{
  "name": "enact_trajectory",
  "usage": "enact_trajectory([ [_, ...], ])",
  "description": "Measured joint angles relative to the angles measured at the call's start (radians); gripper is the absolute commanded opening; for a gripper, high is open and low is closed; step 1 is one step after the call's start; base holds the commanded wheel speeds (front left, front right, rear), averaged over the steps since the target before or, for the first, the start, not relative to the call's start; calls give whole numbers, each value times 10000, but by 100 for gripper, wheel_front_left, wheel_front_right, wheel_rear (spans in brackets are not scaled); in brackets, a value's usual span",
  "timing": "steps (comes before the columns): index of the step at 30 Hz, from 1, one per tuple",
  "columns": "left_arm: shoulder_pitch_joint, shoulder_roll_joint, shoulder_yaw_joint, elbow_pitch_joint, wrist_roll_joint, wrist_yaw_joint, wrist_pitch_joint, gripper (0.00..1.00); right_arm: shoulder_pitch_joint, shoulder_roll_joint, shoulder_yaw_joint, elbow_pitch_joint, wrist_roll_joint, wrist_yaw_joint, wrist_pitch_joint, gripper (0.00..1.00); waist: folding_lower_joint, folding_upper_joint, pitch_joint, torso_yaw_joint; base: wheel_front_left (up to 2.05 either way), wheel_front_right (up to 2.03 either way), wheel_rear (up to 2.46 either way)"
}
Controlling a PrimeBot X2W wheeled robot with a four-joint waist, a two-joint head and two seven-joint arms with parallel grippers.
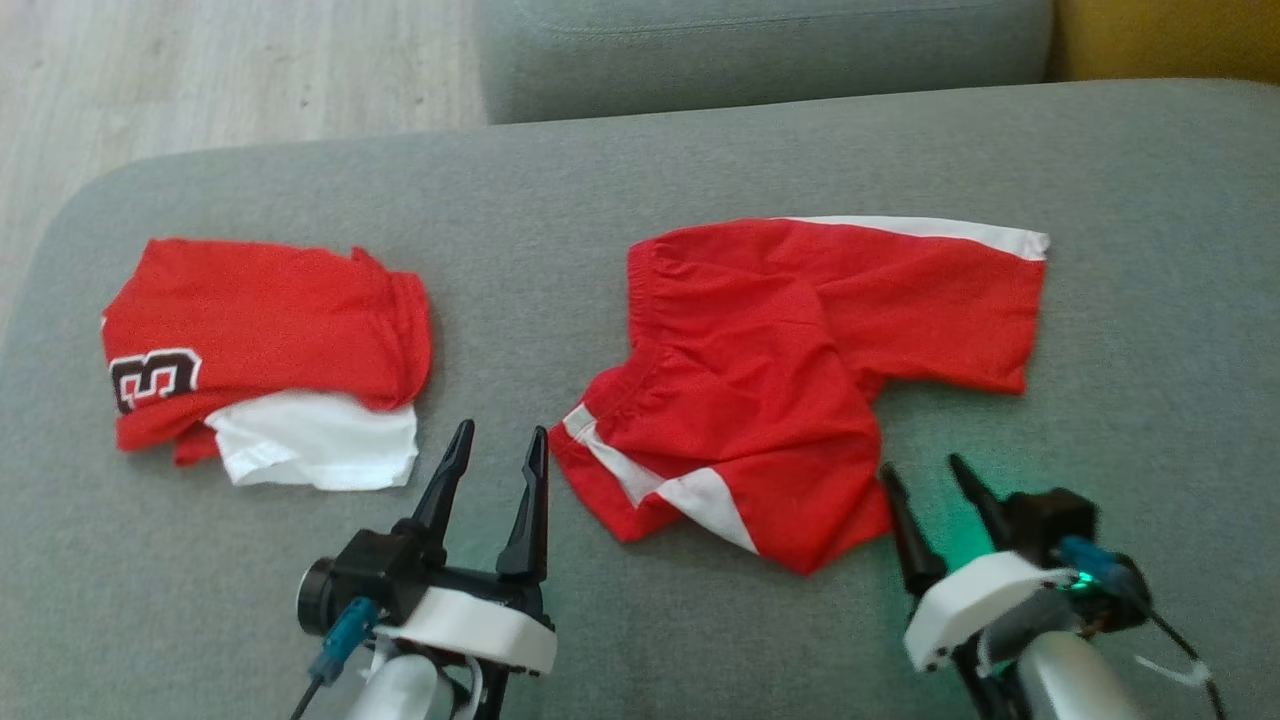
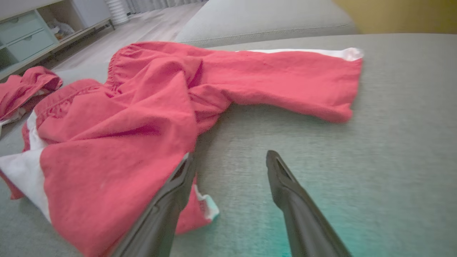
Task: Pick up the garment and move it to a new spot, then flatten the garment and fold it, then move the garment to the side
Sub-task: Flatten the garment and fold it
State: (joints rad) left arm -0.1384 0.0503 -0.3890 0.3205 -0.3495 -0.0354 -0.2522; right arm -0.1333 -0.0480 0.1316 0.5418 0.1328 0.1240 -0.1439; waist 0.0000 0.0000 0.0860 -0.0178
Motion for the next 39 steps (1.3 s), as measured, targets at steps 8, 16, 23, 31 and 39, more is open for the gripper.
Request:
enact_trajectory([
  [8, -1, 2, -12, 69, 0, 0, 0, 100, -81, -13, 729, 531, -330, 0, 907, 100, 0, 0, 52, 397, 0, 0, 0],
  [16, 0, 2, -4, 71, 0, 0, 0, 100, -303, -65, 339, 740, -832, 0, 1118, 95, 0, 0, 23, 489, 0, 0, 0],
  [23, 6, 2, 19, 125, 0, 2, 0, 100, -227, -4, -215, 623, -692, 0, 1327, 0, 0, 0, -74, 283, 0, 0, 0],
  [31, 5, 2, 17, 115, 0, 8, 0, 100, -256, -40, -2063, 157, -905, 0, 1448, 0, 0, 0, -128, 42, 0, 0, 0],
  [39, 3, 0, 4, 115, -2, 15, 0, 100, -959, -23, -4836, -485, -2100, 0, 1755, 0, 0, 0, -131, 28, 0, 0, 0],
])
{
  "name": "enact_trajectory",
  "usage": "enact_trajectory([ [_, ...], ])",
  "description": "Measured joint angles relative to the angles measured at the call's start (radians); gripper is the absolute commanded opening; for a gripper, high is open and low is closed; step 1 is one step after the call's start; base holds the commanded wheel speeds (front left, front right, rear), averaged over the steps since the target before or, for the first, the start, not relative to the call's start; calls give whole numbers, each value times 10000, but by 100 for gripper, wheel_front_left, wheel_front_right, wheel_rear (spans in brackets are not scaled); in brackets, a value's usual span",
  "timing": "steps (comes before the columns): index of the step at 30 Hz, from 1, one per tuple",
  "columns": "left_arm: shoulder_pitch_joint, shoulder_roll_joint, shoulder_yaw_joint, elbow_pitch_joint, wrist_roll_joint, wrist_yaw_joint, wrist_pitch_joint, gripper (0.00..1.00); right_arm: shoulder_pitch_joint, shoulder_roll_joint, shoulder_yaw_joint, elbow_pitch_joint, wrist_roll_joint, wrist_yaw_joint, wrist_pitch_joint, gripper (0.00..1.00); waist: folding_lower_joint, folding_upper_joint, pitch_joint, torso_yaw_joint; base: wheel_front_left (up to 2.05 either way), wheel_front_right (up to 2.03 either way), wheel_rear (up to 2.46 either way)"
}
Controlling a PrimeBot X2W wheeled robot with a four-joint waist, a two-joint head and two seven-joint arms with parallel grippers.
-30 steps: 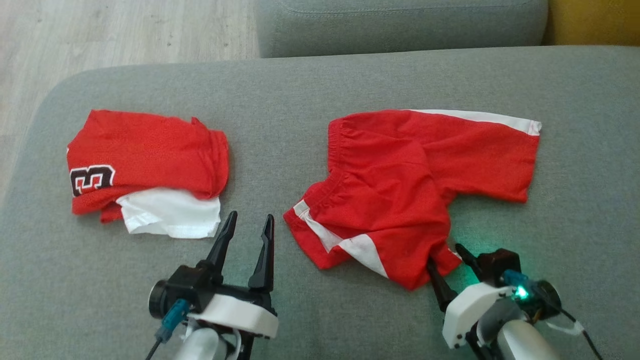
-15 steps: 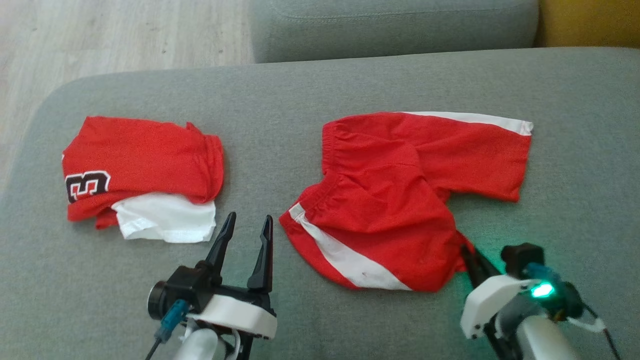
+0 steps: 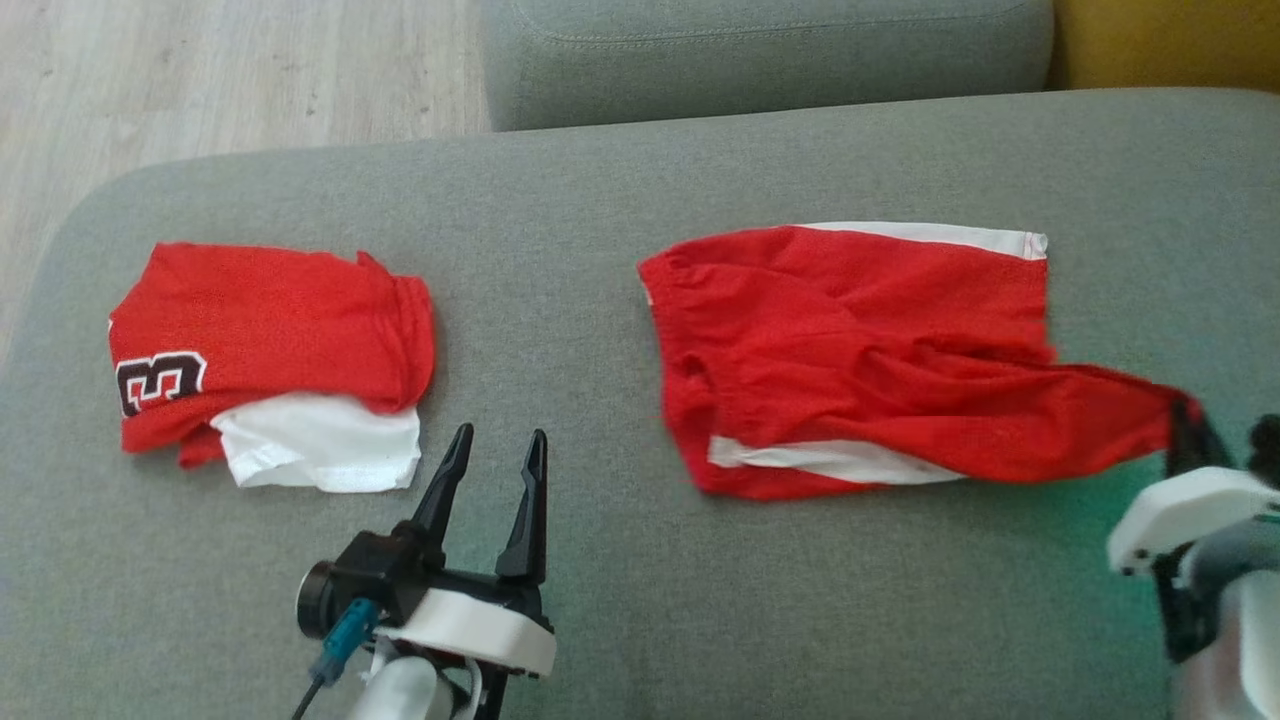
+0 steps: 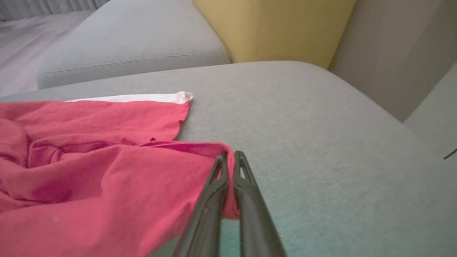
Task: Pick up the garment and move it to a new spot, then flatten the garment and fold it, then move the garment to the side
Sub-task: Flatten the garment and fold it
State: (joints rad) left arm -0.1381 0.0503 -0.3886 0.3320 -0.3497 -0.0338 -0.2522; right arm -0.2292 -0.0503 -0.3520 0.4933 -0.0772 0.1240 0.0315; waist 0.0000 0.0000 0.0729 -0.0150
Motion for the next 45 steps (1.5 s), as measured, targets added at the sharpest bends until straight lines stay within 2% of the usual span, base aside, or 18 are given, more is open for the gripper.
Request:
enact_trajectory([
  [2, -1, 0, -6, -12, -6, 0, 0, 100, -116, 25, -548, -105, -374, 0, 12, 0, 0, 0, 24, 37, 0, 0, 0],
  [3, -1, 2, -8, -12, -13, 0, 0, 100, -128, 46, -815, -184, -598, 0, 10, 26, 1, 0, 34, 56, 0, 0, 0],
  [4, -3, 2, -13, -12, -13, 0, 0, 100, -128, 56, -1066, -255, -871, 0, -8, 93, 0, 0, 43, 80, 0, 0, 0],
  [5, -3, 2, -23, -21, -13, 0, 0, 100, -127, 54, -1181, -316, -1097, 0, -86, 100, 0, 0, 54, 106, 0, 0, 0],
  [7, -7, 0, -38, -25, -13, 0, 0, 100, -127, 48, -1087, -378, -1143, 0, -445, 100, 0, 0, 67, 159, 0, 0, 0],
  [9, -9, 2, -38, -27, -13, 2, 0, 100, -128, 54, -514, -385, -731, 0, -1089, 100, 0, 0, 63, 188, 0, 0, 0],
  [15, -5, 4, -2, -36, -13, 2, 0, 100, 135, 56, 2255, -646, 1028, 0, -2441, 100, 0, 0, -51, 122, 0, 0, 0],
  [21, -6, 0, -8, -98, -10, 2, 0, 100, 1219, 48, 4243, -782, 1948, 0, -2621, 100, 0, 0, -44, 69, 0, 0, 0],
  [27, -15, 2, -15, -86, 6, -12, 0, 100, 905, 42, 5979, -702, 2013, 0, -2192, 100, 0, 0, 152, 212, 0, 0, 0],
  [33, -107, 0, -109, -48, 2, -13, 0, 100, 17, 19, 6330, 477, 1534, 0, -1277, 100, 1, 0, 256, 480, 0, 0, 0],
  [42, -239, 2, -261, -44, -13, 2, 0, 100, -527, 15, 6209, 1896, 1277, 0, -999, 100, 0, 0, 374, 734, 0, 0, 0],
  [43, -239, 2, -259, -48, -13, 6, 0, 100, -538, 15, 6211, 2000, 1277, 0, -999, 91, 0, 0, 392, 731, 0, 0, 0],
  [44, -239, 2, -261, -48, -13, 33, 0, 100, -542, 15, 6226, 2073, 1304, 0, -1003, 33, 0, 0, 408, 728, 0, 0, 0],
  [45, -240, 2, -261, -48, -13, 44, 0, 100, -559, 13, 6272, 2134, 1379, 0, -1022, 0, 1, 0, 419, 723, 0, 0, 0],
])
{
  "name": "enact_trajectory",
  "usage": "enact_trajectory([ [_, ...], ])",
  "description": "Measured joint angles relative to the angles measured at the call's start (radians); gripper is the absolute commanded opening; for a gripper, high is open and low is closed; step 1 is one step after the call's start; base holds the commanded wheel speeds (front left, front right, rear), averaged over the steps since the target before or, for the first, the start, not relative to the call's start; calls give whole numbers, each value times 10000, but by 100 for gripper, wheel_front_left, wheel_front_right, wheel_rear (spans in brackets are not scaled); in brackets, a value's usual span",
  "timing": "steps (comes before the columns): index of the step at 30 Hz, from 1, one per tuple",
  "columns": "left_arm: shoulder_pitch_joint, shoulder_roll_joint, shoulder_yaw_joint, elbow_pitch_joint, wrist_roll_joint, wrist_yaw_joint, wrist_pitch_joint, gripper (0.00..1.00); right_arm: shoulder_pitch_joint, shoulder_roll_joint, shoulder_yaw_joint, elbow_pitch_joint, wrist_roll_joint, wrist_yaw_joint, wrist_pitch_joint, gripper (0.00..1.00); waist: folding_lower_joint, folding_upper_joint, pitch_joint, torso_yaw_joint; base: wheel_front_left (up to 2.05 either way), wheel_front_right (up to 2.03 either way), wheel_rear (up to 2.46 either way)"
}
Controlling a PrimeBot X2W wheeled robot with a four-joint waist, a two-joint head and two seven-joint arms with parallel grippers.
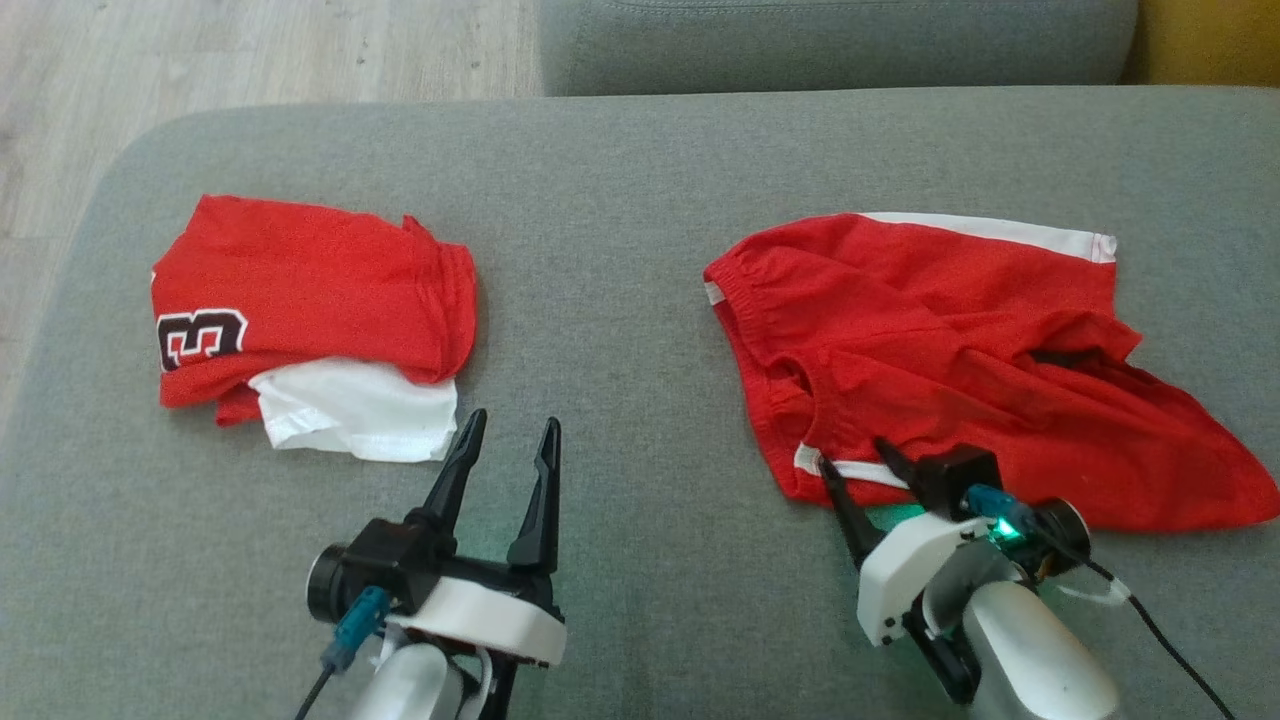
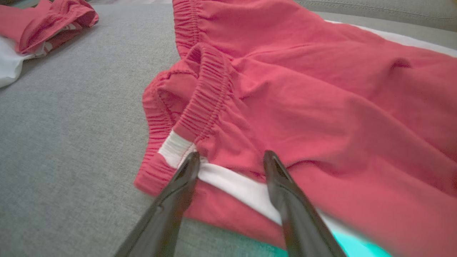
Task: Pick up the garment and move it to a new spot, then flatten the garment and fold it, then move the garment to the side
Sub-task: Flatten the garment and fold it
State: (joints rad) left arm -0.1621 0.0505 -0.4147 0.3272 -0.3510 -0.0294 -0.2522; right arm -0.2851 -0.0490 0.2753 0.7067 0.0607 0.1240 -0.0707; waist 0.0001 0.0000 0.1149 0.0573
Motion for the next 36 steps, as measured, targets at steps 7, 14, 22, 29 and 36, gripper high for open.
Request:
enact_trajectory([
  [7, -2, 0, 8, 42, 0, 0, 0, 100, -335, -10, 761, 140, 867, 0, -502, 0, 0, 0, -54, -94, 0, 0, 0],
  [14, 1, 0, 13, 52, 0, 0, 0, 100, -334, -23, 1720, -109, 1498, 0, -675, 0, 0, 0, -169, -168, 0, 0, 0],
  [22, 2, 0, 12, 58, -2, 0, 0, 100, -334, -69, 2642, -520, 1695, 0, -639, 0, 0, 0, -218, -105, 0, 0, 0],
  [29, 31, 0, 21, 94, -2, 2, 0, 100, -329, -71, 3089, -782, 1929, 0, -522, 64, -1, 0, -358, -78, 0, 0, 0],
  [36, 79, 0, 111, 86, -2, 31, 0, 100, -293, -63, 1965, -1118, 1946, 0, -821, 100, -1, 0, -534, -248, 0, 0, 0],
])
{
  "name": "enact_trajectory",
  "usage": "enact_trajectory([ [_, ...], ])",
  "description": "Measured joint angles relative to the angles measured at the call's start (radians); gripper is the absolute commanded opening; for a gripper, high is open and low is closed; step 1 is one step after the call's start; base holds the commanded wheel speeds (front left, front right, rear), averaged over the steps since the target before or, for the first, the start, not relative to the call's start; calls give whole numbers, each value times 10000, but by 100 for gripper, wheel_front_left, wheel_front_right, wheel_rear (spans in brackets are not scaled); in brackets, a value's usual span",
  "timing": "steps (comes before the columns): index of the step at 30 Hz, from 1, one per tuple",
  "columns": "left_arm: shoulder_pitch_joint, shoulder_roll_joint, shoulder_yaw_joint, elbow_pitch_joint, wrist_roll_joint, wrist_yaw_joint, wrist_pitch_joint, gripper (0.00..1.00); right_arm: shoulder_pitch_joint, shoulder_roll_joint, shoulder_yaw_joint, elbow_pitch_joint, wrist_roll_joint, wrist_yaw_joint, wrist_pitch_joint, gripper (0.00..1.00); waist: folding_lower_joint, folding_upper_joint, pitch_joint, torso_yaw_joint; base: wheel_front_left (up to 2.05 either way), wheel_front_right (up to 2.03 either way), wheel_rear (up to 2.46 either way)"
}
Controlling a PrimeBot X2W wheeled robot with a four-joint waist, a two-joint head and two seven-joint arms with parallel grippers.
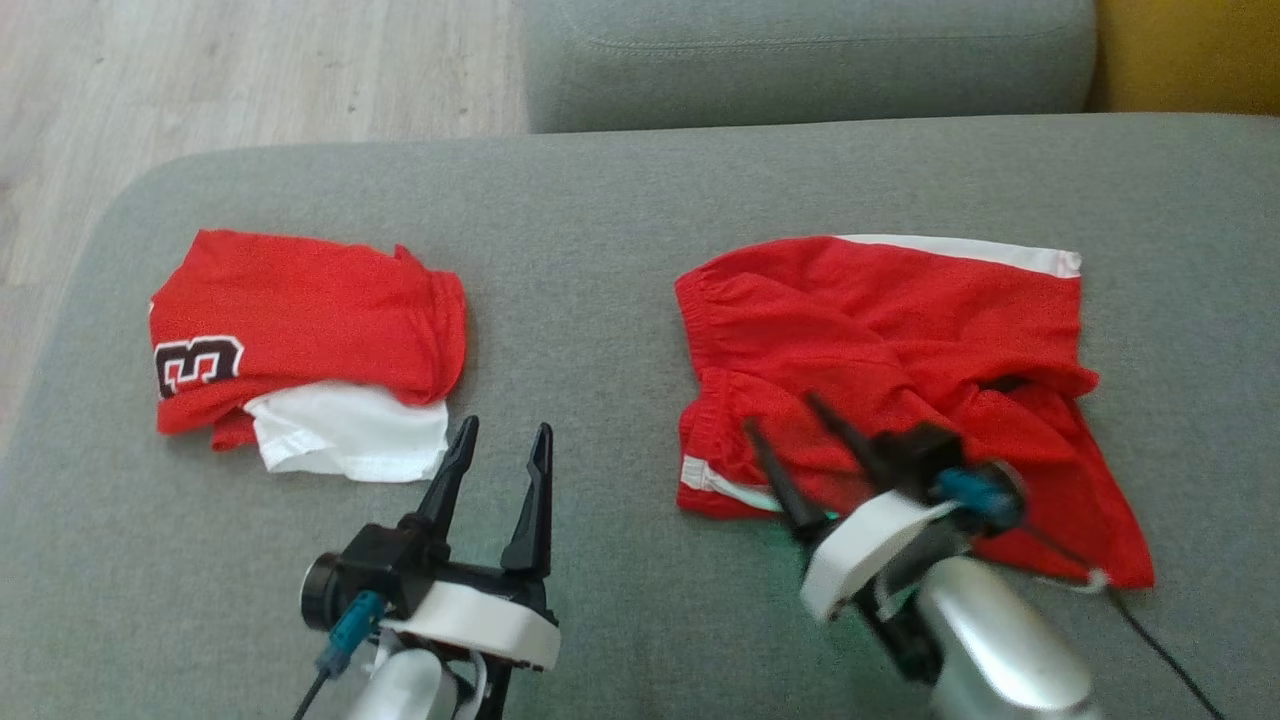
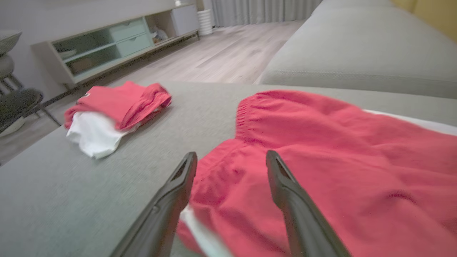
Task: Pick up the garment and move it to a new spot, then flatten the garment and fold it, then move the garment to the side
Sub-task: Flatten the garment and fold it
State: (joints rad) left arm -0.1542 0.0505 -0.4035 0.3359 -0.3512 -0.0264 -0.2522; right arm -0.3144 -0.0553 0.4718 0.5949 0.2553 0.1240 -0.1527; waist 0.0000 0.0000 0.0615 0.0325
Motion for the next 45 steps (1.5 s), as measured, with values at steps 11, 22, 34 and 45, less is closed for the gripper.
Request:
enact_trajectory([
  [11, 216, 0, 127, -167, -2, 40, 0, 100, 1256, 12, -4809, -863, -1985, 0, -587, 100, 0, 0, -106, -483, 0, 0, 0],
  [22, 182, 0, 125, -171, 0, -4, 0, 100, 1800, 88, -5724, -978, -1797, 0, -420, 100, 0, 0, 181, -759, 0, 0, 0],
  [34, 147, 0, 94, -79, 2, -12, 0, 100, 1250, 100, -5653, -291, -1885, 0, 17, 100, 0, 0, 405, -466, 0, 0, 0],
  [45, 61, 0, 88, -27, 4, -10, 0, 100, 896, 100, -5662, 451, -1850, 0, 263, 0, 0, 0, 476, -341, 0, 0, 0],
])
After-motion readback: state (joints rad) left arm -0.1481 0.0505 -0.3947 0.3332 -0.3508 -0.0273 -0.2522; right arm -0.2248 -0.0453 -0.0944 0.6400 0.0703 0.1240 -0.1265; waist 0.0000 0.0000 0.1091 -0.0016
